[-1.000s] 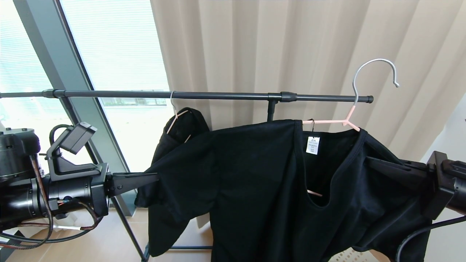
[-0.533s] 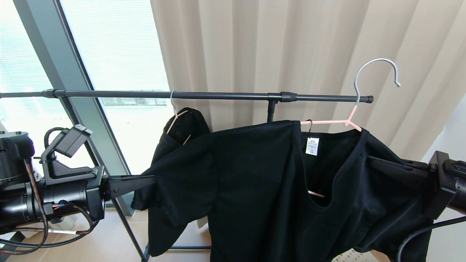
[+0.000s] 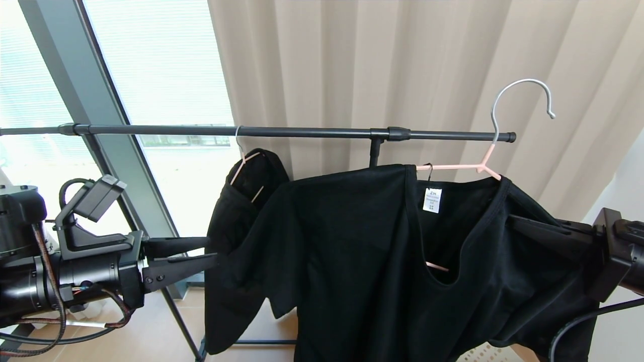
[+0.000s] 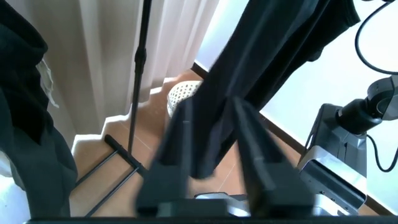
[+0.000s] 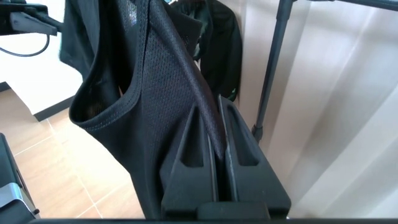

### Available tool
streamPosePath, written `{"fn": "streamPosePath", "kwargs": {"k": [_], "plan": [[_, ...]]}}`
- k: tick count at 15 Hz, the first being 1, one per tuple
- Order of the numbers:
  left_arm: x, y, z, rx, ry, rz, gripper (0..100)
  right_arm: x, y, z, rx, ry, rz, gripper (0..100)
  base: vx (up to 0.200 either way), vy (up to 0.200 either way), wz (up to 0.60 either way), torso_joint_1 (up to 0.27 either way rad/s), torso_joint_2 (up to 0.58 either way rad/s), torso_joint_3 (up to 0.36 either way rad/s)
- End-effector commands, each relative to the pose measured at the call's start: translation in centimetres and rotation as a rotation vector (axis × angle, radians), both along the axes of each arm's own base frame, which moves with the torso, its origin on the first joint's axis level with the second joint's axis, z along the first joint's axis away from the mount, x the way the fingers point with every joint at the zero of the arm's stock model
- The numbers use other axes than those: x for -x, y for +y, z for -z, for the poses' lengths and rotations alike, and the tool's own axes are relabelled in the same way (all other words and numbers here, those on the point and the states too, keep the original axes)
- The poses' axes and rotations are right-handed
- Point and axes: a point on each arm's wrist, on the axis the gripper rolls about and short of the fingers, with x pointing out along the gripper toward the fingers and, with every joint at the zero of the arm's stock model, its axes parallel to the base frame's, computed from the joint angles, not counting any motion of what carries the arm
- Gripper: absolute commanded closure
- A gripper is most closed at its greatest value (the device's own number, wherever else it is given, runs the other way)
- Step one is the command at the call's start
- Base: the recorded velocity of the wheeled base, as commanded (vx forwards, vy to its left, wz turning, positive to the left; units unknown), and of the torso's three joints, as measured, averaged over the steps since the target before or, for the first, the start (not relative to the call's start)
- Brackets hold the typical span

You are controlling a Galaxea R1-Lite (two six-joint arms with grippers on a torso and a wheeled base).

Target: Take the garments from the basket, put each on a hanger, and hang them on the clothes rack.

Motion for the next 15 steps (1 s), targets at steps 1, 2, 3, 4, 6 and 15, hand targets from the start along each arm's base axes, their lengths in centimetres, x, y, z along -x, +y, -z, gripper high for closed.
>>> {"fn": "streamPosePath", "kwargs": {"k": [1, 2, 3, 4, 6, 15], "plan": [[0.0, 0.0, 0.1, 0.002, 0.005, 0.0, 0, 0.0, 0.0, 0.0, 0.0, 0.002, 0.001, 100, 0.0, 0.0, 0.0, 0.0, 0.0, 0.0], [0.0, 0.0, 0.0, 0.002, 0.002, 0.002, 0, 0.0, 0.0, 0.1, 0.001, 0.004, 0.0, 100, 0.0, 0.0, 0.0, 0.0, 0.0, 0.0], [0.0, -0.1, -0.2, 0.005, -0.003, 0.004, 0, 0.0, 0.0, 0.2, 0.002, 0.008, 0.0, 100, 0.0, 0.0, 0.0, 0.0, 0.0, 0.0], [-0.1, -0.2, -0.6, 0.008, -0.014, 0.009, 0, -0.1, 0.0, 0.3, 0.003, 0.013, -0.002, 100, 0.0, 0.0, 0.0, 0.0, 0.0, 0.0], [-0.3, -0.4, -1.7, 0.029, -0.029, 0.007, 0, -0.1, 0.3, 0.4, 0.007, 0.018, -0.016, 100, 0.0, 0.0, 0.0, 0.0, 0.0, 0.0], [-1.9, -3.5, -10.3, 0.106, -0.027, 0.099, 0, -1.0, 3.4, 1.7, 0.034, 0.078, -0.175, 100, 0.0, 0.0, 0.0, 0.0, 0.0, 0.0]]}}
